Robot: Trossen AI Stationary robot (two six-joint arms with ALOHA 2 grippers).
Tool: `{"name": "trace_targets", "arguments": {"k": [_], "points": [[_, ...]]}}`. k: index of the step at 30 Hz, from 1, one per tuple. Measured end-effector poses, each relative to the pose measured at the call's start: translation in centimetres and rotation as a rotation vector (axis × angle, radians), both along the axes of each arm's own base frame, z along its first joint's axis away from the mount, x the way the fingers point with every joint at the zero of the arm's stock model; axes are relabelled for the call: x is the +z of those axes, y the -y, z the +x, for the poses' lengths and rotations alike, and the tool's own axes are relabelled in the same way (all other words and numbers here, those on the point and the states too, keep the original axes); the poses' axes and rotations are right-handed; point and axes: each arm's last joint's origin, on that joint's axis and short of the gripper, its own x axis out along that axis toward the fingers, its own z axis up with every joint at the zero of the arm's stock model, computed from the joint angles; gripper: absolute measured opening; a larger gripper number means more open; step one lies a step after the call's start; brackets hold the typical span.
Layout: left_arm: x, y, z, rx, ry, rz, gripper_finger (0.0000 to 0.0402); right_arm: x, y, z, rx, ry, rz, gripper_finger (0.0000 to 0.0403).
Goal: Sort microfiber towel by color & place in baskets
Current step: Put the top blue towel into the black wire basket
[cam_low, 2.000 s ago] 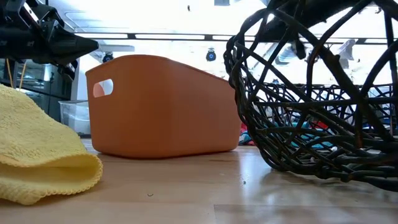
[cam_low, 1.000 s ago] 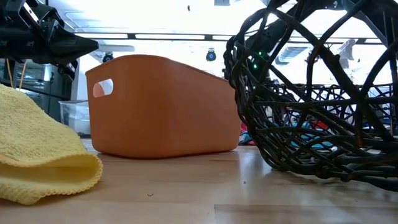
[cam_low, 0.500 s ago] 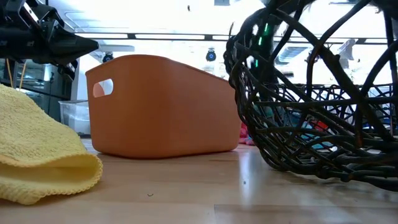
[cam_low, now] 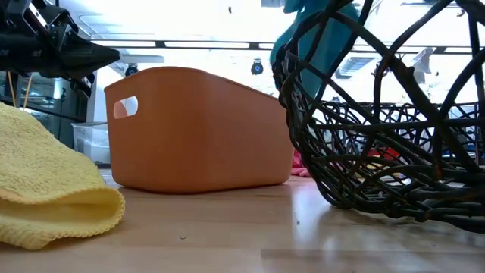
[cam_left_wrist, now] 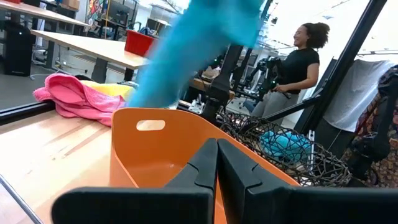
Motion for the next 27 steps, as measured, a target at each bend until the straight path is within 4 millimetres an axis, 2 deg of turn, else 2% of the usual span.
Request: {"name": "trace_targets", "arguments": {"k": [4,7,9,13,17,23,27], "points": [[0.0,0.0,0.0,0.000,0.000,0.000,0.0000,1.1,-5.2,-3.3,0.205,0.097,0.129,0.0002],[0.0,0.0,0.0,0.000,0.000,0.000,0.0000,1.5,-8.0,-5.6,0.277,0.130,0.184,0.0001],[0.0,0.0,0.0,0.000,0.000,0.000,0.0000,0.9,-9.5,-6.7,0.287,0.089,0.149,0.0001],[0.0,0.0,0.0,0.000,0.000,0.000,0.0000,-2.2,-12.5,-6.8,0.256,-0.002,0.024,0.0001],[0.0,0.0,0.0,0.001,0.000,0.000,0.0000,-6.6,-15.6,-6.1,0.305,-0.064,0.026,0.0001],[0.0,0.0,0.0,0.001,0.000,0.000,0.0001,-13.2,-17.1,-4.5,0.191,-0.145,0.163,0.0001],[0.0,0.0,0.0,0.000,0.000,0.000,0.0001,-15.3,-17.7,-3.5,0.234,-0.212,0.308,0.0009]]}}
